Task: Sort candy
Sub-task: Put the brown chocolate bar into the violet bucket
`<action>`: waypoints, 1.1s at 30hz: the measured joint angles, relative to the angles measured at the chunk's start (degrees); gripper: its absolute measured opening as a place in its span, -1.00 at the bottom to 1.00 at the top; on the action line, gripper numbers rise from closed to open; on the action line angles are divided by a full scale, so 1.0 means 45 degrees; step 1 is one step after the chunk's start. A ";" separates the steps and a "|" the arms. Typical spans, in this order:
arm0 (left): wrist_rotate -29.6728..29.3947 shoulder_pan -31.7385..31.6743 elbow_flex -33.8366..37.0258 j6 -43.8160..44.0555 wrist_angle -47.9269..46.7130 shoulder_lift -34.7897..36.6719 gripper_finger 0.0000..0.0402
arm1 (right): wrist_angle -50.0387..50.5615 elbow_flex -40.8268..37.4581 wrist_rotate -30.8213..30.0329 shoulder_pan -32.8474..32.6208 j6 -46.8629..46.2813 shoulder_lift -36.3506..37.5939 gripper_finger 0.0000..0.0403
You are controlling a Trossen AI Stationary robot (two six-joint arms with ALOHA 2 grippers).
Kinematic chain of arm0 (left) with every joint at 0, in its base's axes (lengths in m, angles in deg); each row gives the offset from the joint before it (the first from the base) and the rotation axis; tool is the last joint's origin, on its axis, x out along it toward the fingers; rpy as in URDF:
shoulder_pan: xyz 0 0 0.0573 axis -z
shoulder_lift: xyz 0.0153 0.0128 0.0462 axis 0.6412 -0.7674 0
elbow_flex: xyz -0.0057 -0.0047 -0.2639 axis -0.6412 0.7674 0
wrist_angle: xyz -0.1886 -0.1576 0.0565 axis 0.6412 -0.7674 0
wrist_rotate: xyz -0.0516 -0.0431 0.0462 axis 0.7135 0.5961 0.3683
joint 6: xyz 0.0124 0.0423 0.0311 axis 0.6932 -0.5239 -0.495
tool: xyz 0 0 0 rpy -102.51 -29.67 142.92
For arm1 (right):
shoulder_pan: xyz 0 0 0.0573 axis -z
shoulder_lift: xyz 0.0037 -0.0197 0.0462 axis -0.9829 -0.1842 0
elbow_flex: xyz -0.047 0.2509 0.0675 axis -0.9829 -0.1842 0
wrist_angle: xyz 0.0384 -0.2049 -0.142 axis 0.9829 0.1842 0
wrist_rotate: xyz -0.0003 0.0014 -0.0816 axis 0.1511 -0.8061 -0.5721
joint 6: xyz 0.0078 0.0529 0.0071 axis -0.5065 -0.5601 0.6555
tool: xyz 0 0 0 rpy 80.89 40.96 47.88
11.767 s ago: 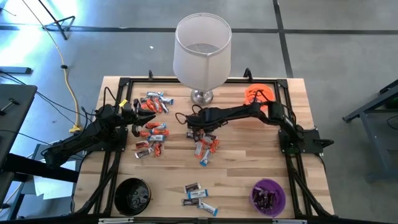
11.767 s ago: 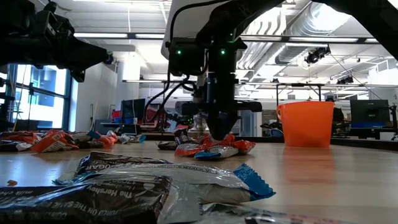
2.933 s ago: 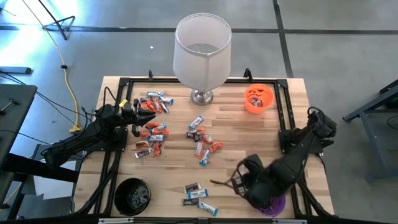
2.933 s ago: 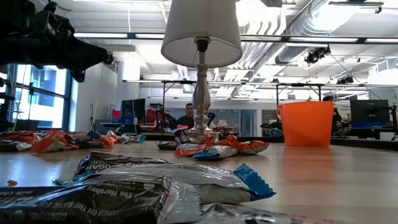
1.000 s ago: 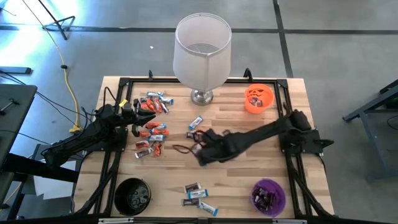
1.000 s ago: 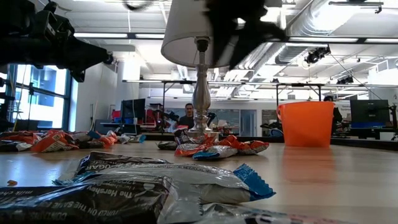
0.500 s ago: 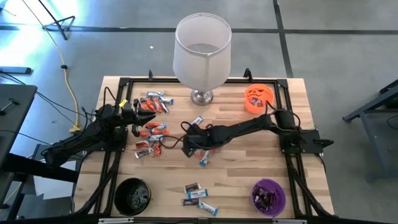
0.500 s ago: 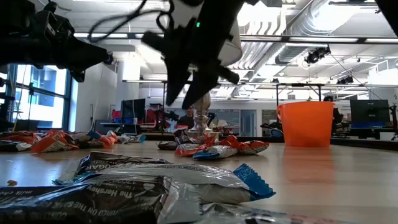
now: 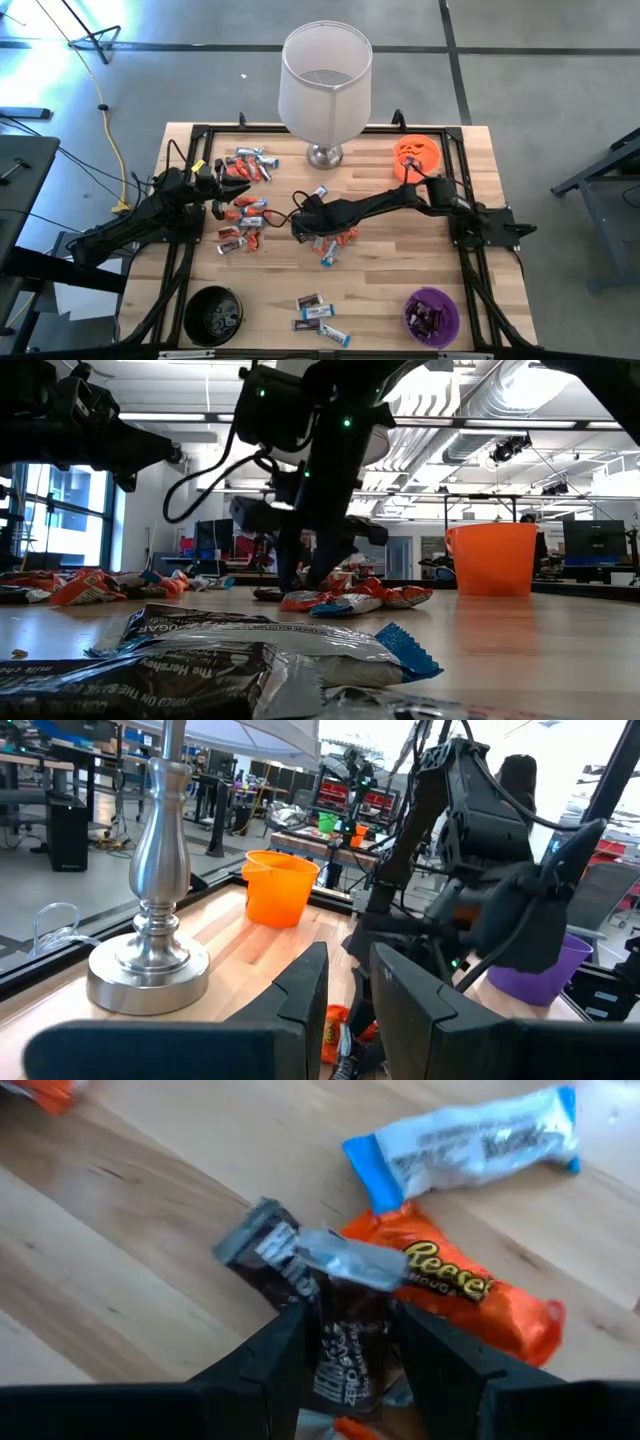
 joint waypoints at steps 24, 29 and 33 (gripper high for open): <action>-0.0001 0.0005 0.0002 0.0000 0.0005 -0.0001 -0.68 | 0.0209 0.0010 0.0485 -0.0022 0.1123 0.0031 -0.93; 0.0003 0.0001 0.0002 0.0000 0.0001 0.0001 -0.68 | 0.0244 0.0015 0.0554 -0.0053 0.1341 0.0032 -0.96; 0.0000 0.0003 0.0002 0.0000 0.0005 -0.0002 -0.68 | 0.0455 0.0015 0.0918 -0.0056 0.1539 0.0182 -0.98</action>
